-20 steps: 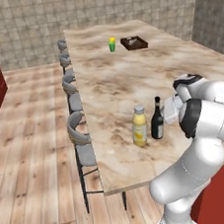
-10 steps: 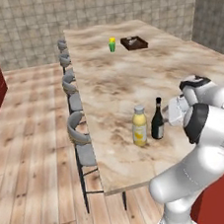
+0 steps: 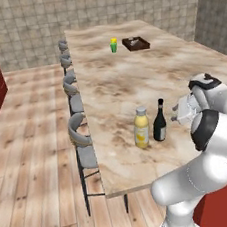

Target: Place the drinks on the dining counter in a tight cluster.

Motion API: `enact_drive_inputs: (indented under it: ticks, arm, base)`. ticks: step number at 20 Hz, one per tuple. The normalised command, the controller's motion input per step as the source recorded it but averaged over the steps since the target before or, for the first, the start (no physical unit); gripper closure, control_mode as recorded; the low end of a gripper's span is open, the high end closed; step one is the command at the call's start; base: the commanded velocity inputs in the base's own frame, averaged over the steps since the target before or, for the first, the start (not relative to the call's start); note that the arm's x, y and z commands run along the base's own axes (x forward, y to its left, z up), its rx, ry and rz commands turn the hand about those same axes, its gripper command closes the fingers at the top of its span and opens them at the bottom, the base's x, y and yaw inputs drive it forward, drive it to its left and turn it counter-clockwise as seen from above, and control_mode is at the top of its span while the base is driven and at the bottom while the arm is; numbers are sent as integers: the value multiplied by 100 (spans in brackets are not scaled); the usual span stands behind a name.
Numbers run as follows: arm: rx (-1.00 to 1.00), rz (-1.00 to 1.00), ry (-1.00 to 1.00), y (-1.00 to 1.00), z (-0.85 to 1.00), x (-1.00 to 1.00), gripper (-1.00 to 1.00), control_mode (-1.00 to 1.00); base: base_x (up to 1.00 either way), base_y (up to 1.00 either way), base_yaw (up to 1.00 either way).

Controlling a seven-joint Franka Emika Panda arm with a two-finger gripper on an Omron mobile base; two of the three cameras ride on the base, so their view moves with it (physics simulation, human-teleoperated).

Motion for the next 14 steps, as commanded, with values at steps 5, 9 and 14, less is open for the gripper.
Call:
enact_drive_inputs:
  ticks: [5, 9, 14]
  arm:
    - [-3, -12, 42, -19, 19, 0, -100, -100]
    - [-1, -16, 43, -10, 1, -8, -100, -100]
    - [0, -24, 27, -12, 0, -42, -100, -100]
  base:
    - [0, 0, 0]
    - [0, 0, 0]
    - [0, 0, 0]
